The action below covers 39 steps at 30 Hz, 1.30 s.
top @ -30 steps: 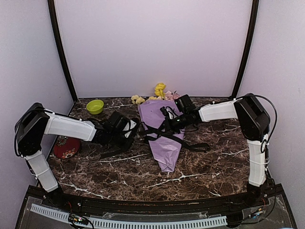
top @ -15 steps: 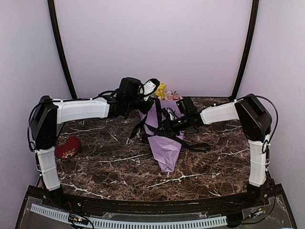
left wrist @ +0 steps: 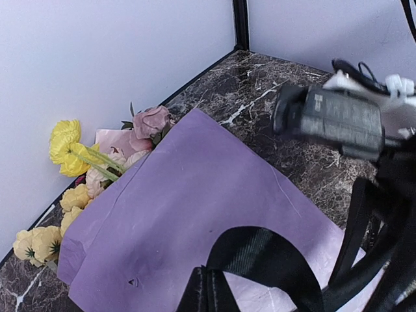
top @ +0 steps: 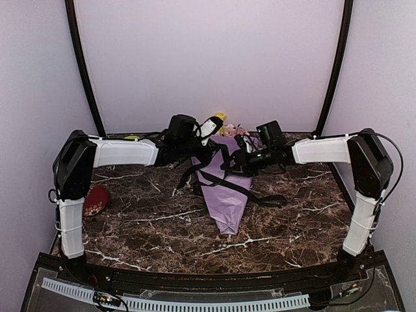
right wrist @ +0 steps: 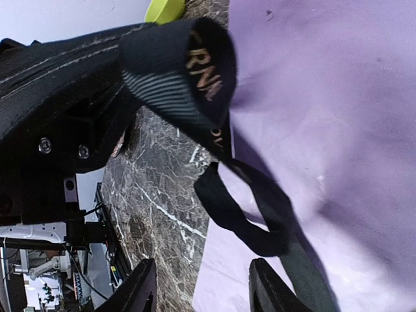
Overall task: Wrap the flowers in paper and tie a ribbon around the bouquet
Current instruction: Cross the ribbon over the folded bouquet.
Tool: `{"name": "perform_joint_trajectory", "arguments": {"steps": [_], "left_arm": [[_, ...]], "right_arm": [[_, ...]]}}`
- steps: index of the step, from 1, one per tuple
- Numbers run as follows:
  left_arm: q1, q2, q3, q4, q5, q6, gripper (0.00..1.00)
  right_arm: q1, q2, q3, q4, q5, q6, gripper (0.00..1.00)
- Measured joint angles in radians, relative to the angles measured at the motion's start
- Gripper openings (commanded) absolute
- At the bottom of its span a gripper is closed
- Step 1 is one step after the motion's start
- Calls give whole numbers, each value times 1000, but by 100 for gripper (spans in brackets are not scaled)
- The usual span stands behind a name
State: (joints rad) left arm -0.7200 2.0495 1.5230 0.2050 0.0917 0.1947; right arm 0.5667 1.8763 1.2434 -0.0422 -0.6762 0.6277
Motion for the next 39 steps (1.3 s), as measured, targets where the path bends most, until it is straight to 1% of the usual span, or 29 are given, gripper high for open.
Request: {"name": "perform_joint_trajectory", "arguments": {"steps": [2,5,8,10,12,13,15,17,19,20,27,28,30,33,35,39], "left_arm": [[4,0,-1,6,11,-9,0],[5,0,-2,9,26,-19,0],[10,0,-3,11,32,-21,0],[11,0,-4,11,36,-23,0],[11,0,-4,11,41,-23,0],[11,0,-4,11,45,-23,0],[11,0,-6,11,48,-23,0],[16,0,-8,11,51,-23,0],[17,0,-11,11,52,-23,0],[18,0,-13,11,52,-23,0],[31,0,-21,11,35,-19,0],[35,0,-21,11,19,-15,4],[44,1,-20,10,-22,-2,17],[66,26,20,-2,-77,22,31],[86,52,61,-13,-115,34,36],[150,108,149,-77,-192,26,41]], "right_arm": [[-27,-27,-11,-28,28,-10,46],[-68,-49,-10,-51,66,-39,54],[-87,-28,35,-69,72,-81,61],[-84,0,80,-57,63,-99,61],[-81,31,116,-39,47,-102,59],[-79,52,136,-25,38,-102,56],[-76,87,162,-4,17,-99,46],[-73,130,189,12,-4,-94,28],[-70,159,203,27,-26,-84,6],[-68,167,204,37,-36,-79,0],[-62,175,206,79,-64,-45,0],[-62,175,204,83,-65,-44,0],[-62,171,191,99,-67,-42,0],[-63,154,159,103,-68,-42,0],[-63,142,143,103,-66,-42,0],[-63,128,127,108,-56,-39,0]]}}
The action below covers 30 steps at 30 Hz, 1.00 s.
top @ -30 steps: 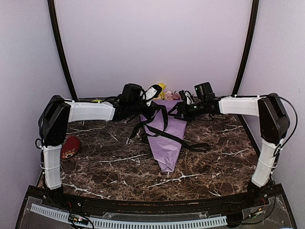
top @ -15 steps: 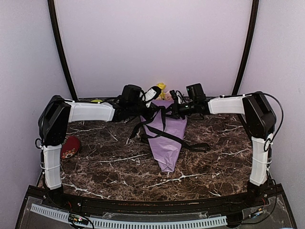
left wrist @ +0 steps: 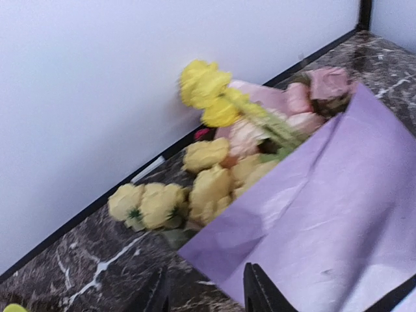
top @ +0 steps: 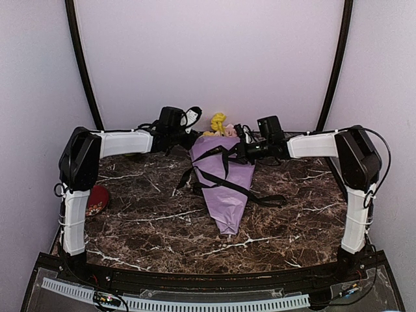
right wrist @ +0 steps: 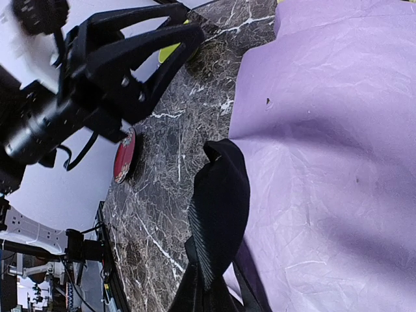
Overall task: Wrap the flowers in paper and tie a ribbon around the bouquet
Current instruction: Cross the ribbon over the folded bouquet.
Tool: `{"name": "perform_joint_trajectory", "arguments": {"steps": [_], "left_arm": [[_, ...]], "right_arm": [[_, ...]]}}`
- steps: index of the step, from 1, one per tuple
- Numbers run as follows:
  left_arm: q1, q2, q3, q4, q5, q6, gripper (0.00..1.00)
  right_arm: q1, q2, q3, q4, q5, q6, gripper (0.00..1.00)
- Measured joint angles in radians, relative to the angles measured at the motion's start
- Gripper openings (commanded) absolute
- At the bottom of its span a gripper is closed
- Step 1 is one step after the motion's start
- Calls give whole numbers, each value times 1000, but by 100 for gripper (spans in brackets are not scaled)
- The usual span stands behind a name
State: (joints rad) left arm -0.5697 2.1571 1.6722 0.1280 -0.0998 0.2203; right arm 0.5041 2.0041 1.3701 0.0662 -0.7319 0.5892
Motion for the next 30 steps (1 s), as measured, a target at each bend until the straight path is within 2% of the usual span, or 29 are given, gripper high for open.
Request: {"name": "perform_joint_trajectory", "arguments": {"steps": [4,6,9,12,15,19,22,30], "left_arm": [[69,3,6,-54,-27,-11,42],[91,-31,-63,-31,12,3,42],[88,-140,-267,24,188,49,51],[51,-195,-357,37,422,100,66],[2,-196,-358,39,600,153,71],[-64,-176,-314,-13,714,267,78],[-93,-123,-239,-60,747,339,81],[-90,13,-88,-222,749,490,79]], "right_arm": [[-1,-3,-12,9,27,15,0],[-4,-3,-23,8,50,24,0],[-9,-3,-34,5,72,35,0],[-11,-3,-34,3,82,41,0],[-14,4,-29,-3,92,40,0],[-14,32,-16,-13,100,39,0],[-14,51,-12,-22,102,38,0],[-14,55,-12,-30,105,37,0]]}}
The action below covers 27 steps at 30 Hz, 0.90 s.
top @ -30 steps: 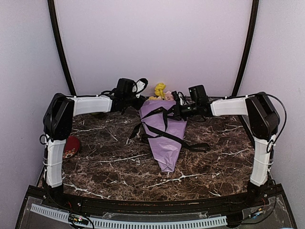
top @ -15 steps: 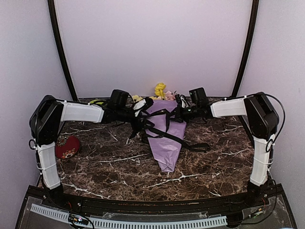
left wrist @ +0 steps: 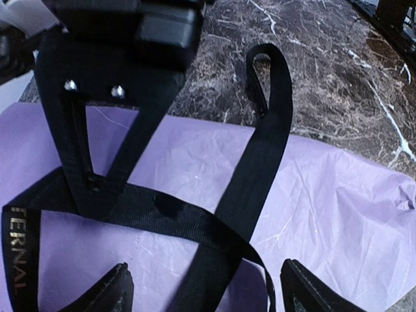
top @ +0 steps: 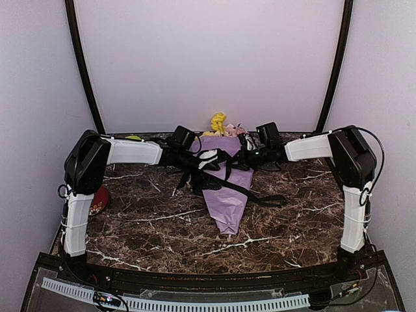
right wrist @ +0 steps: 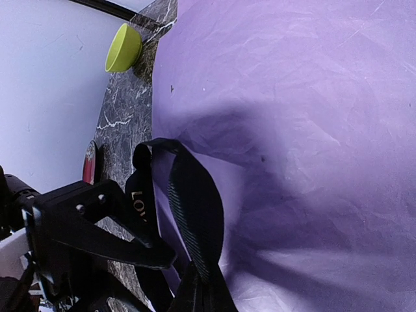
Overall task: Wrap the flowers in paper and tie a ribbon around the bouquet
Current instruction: Cross the ribbon over the folded bouquet.
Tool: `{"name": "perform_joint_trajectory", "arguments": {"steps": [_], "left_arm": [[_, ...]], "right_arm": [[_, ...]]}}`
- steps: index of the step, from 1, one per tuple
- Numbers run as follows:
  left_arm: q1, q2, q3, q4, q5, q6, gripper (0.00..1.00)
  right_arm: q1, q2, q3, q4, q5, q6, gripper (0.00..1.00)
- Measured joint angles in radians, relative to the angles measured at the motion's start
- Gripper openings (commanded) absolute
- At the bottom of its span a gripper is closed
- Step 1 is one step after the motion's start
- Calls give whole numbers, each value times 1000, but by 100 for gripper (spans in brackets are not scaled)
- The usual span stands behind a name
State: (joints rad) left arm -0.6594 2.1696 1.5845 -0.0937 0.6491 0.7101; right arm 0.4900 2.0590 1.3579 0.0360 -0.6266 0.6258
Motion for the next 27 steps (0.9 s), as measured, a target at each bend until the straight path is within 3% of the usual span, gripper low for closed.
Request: {"name": "perform_joint_trajectory", "arguments": {"steps": [5,11,16,27], "left_arm": [[-10,36,9,-37,-52,47,69],[-37,55,10,-27,-160,71,37],[-49,56,10,-23,-217,90,3],[-51,20,-58,44,-285,67,0]], "right_arm": [[0,0,0,0,3,-1,0],[3,0,0,-10,10,-8,0],[11,3,0,-18,21,-15,0],[27,31,3,-45,21,-33,0]]}}
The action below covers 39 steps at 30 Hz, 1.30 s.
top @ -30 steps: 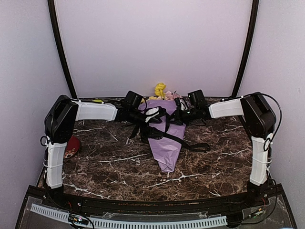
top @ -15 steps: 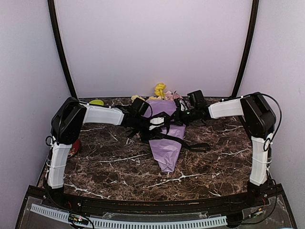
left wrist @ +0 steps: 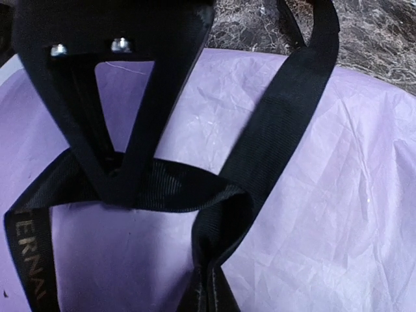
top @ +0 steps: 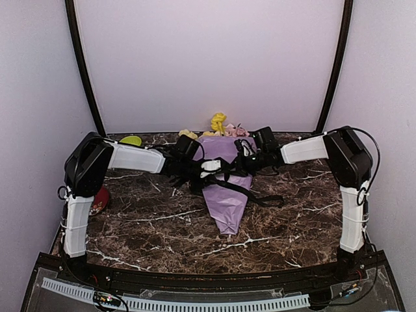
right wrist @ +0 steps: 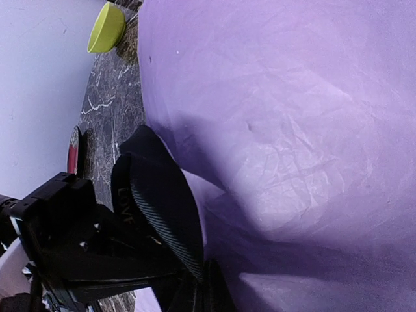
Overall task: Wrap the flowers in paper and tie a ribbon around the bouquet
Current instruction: Cross the ribbon over the folded bouquet.
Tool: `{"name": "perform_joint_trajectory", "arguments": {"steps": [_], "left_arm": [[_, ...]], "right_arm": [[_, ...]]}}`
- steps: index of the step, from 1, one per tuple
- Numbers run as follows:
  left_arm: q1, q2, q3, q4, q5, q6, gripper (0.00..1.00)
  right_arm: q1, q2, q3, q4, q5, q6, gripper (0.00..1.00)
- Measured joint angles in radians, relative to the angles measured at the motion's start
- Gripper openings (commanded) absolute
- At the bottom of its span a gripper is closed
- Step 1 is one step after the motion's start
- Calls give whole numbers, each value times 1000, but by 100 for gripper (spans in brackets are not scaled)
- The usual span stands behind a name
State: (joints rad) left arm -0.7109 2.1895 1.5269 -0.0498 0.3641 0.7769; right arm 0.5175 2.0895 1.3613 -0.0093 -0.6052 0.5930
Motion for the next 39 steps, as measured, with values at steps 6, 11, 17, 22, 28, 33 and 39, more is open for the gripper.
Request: {"name": "perform_joint_trajectory", "arguments": {"steps": [6,11,17,22,28,33,39], "left_arm": [[1,-179,-185,122,50,-53,0],[1,-254,-208,237,83,-108,0],[3,-262,-249,284,108,-162,0],[13,-267,-255,303,116,-191,0],[22,-278,-265,336,117,-220,0],[26,-278,-269,341,117,-235,0],[28,-278,-274,352,115,-253,0]], "right_arm": [[1,16,22,-44,-14,-40,22],[25,31,55,-169,-48,-176,40],[45,10,6,-258,-59,-290,42],[50,-30,-5,-354,-78,-405,39],[59,-40,-6,-486,-115,-547,40],[67,-77,-23,-556,-105,-604,40],[26,-130,-24,-538,-16,-550,39]]}}
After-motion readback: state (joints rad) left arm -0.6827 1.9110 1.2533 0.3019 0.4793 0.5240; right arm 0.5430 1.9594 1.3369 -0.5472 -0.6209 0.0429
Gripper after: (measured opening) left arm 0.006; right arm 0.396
